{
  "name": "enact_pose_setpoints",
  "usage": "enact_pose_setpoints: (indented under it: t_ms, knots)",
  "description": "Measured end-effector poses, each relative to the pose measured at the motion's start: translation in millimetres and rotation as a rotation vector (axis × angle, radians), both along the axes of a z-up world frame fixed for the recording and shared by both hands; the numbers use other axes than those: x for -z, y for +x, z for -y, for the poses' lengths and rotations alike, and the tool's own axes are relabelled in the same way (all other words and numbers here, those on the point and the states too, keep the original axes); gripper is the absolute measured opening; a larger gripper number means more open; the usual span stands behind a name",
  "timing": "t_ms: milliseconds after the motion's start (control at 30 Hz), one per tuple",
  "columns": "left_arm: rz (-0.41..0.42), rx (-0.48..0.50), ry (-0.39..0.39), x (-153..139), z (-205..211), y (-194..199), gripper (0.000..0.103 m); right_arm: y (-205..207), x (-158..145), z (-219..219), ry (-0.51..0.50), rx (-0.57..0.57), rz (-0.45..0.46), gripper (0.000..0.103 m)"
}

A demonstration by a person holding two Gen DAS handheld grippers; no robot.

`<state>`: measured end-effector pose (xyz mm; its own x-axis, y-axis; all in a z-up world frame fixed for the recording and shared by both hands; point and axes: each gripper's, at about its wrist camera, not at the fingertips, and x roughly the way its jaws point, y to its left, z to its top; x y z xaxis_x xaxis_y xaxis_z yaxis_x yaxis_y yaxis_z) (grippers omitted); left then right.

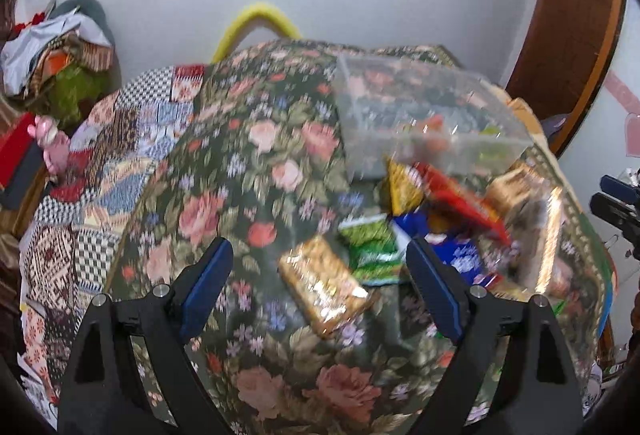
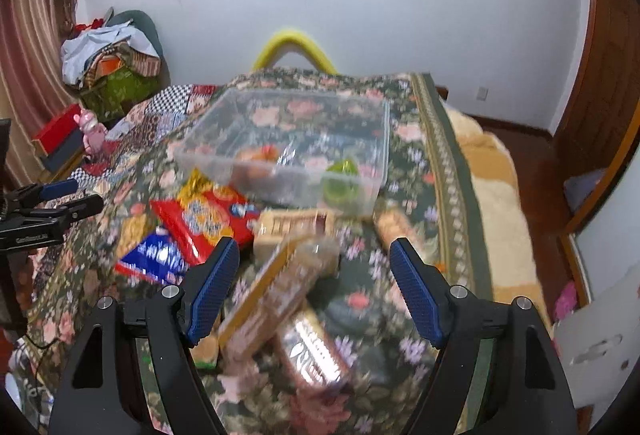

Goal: Organize snacks
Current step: 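Grasp the cracker pack with the left tool while the right tool grasps the biscuit roll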

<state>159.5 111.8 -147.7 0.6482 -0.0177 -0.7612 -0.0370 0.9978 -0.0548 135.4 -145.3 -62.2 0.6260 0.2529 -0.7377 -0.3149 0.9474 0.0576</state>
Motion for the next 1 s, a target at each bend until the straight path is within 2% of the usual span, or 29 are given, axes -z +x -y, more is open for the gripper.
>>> enact_pose_setpoints:
  t_ms: [400,600,733,833,900,933,1000]
  knots:
    - [-0.101,-0.044,-0.036,57,-5,16,0.089,7,43,-8,0.041,0.009,-0.131,0.075]
    - [-0.121,-0.060,-0.063,74,-10,24,0.089,12,56,-18,0.043,-0.007,-0.170,0.075]
    - [-0.111,-0.068,-0.040,80,-15,20,0.088,11,64,-21,0.028,-0.014,-0.188,0.075]
    - [-0.107,-0.070,-0.042,83,-19,21,0.079,12,69,-21,0.044,-0.013,-0.204,0.075]
    - [-0.109,-0.065,-0.045,85,-19,23,0.066,13,71,-22,0.050,-0.013,-0.212,0.075]
    - [-0.109,-0.062,-0.049,85,-18,24,0.062,13,72,-22,0.051,-0.017,-0.213,0.073]
    - [-0.109,-0.052,-0.055,86,-16,27,0.046,14,71,-24,0.059,-0.028,-0.215,0.066]
